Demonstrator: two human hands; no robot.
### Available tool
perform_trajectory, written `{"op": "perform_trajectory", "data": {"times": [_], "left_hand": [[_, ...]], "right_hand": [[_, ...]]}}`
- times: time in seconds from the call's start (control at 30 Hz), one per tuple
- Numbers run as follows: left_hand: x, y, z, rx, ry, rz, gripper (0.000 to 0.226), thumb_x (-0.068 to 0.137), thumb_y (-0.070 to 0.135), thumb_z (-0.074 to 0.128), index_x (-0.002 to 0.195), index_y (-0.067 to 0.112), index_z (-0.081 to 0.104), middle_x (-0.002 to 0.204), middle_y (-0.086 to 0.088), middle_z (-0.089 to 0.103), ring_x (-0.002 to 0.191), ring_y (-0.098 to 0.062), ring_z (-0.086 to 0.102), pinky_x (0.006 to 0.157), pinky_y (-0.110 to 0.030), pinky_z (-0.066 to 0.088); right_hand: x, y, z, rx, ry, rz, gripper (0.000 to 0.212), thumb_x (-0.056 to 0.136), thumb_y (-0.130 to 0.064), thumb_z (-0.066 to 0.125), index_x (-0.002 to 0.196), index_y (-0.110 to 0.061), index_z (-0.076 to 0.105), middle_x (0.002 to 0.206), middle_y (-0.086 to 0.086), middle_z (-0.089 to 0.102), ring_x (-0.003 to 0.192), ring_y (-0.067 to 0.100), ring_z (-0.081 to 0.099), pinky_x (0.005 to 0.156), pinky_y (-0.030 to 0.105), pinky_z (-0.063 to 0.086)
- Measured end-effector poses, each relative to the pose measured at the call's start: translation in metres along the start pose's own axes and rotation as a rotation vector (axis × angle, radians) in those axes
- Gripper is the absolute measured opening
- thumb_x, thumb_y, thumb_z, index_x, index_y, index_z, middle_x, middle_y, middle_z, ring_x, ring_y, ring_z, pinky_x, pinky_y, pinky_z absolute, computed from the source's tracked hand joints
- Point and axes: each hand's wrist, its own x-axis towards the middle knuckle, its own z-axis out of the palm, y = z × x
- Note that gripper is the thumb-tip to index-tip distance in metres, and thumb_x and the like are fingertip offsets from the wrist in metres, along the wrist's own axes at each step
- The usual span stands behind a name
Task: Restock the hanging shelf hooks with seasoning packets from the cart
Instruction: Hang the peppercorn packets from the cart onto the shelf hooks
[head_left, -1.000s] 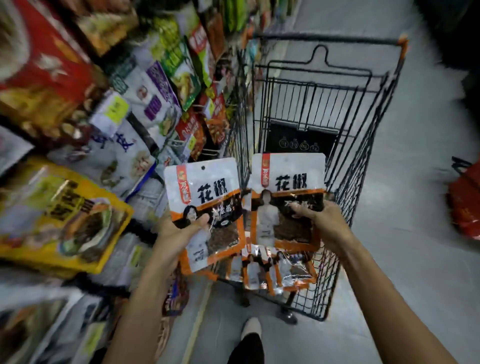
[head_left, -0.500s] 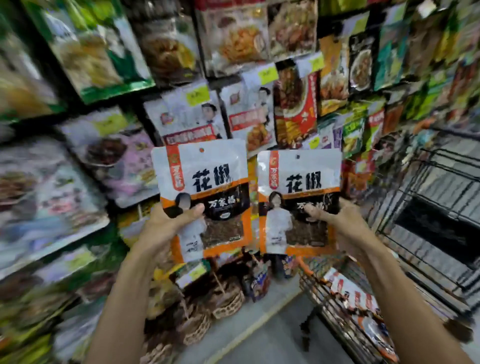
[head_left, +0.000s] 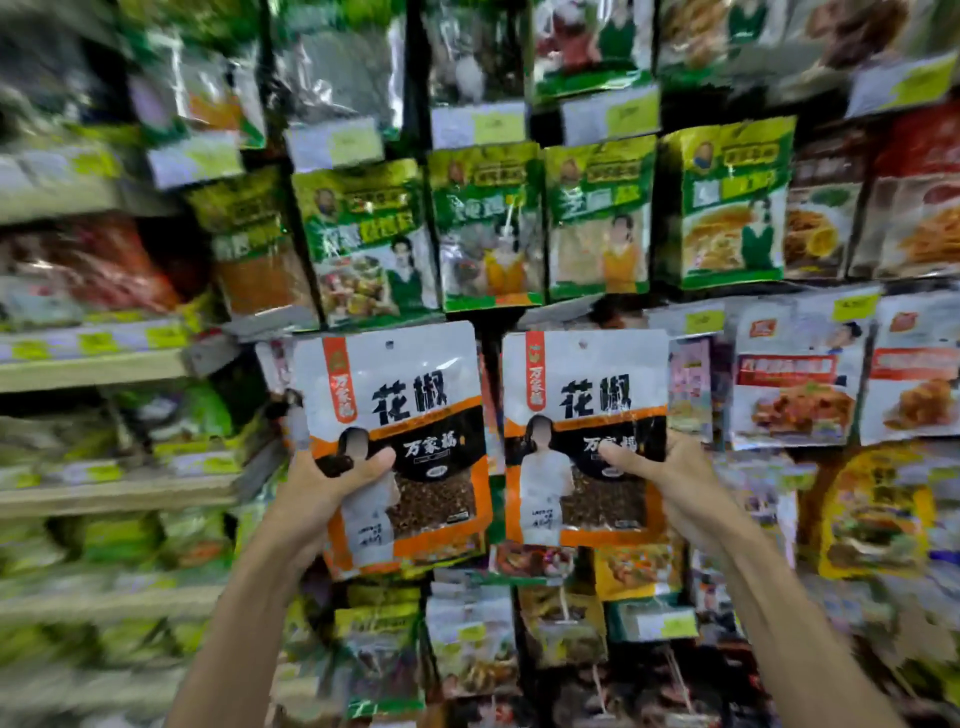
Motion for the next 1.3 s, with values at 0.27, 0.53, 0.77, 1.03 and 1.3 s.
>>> {"op": "perform_trajectory", "data": {"times": [0.27,0.53,0.77,1.03,1.3], "left_hand": [[0.020,-0.008,-0.179,0.051,0.122,0.079,0.044,0.074,0.014,0.075,0.054,0.028,0.038,0.050,-0.002,0.033,0.047,-0.019,0.044,0.051,-0.018,0.043],[0.045,-0.014,-0.278,0.022,0.132,0.008,0.055,0.056,0.039,0.084,0.068,0.013,0.037,0.068,-0.011,0.031,0.068,-0.029,0.035,0.067,-0.046,0.035],[0.060,-0.030,-0.296,0.014,0.122,0.013,0.051,0.055,0.037,0.082,0.086,0.018,0.045,0.086,-0.009,0.046,0.079,-0.026,0.051,0.083,-0.042,0.048],[0.084,-0.047,-0.296,0.022,0.059,0.027,0.042,0.067,0.032,0.077,0.082,0.008,0.046,0.069,0.004,0.052,0.075,-0.021,0.055,0.091,-0.030,0.044],[0.096,-0.048,-0.293,-0.025,0.057,-0.006,0.042,0.059,0.042,0.080,0.072,0.029,0.042,0.072,0.005,0.032,0.075,-0.017,0.041,0.088,-0.028,0.042]], "right_hand": [[0.036,0.017,0.175,0.018,-0.101,-0.012,0.039,0.068,-0.030,0.079,0.095,-0.004,0.069,0.094,0.006,0.074,0.091,0.015,0.070,0.067,0.017,0.056],[0.057,0.035,0.273,0.014,-0.168,0.043,0.017,0.077,-0.022,0.077,0.092,-0.028,0.071,0.096,-0.011,0.075,0.092,0.005,0.069,0.070,0.017,0.057],[0.086,0.059,0.312,-0.059,-0.160,0.124,0.040,0.068,-0.033,0.081,0.102,-0.015,0.069,0.101,0.000,0.074,0.098,0.016,0.069,0.087,0.037,0.054],[0.135,0.062,0.339,0.009,-0.135,0.162,0.041,0.074,-0.020,0.080,0.113,-0.014,0.066,0.114,0.002,0.069,0.111,0.018,0.062,0.099,0.041,0.047],[0.152,0.076,0.337,0.043,-0.105,0.186,0.027,0.074,-0.017,0.080,0.099,-0.021,0.069,0.101,-0.006,0.073,0.099,0.009,0.064,0.094,0.034,0.046]]}}
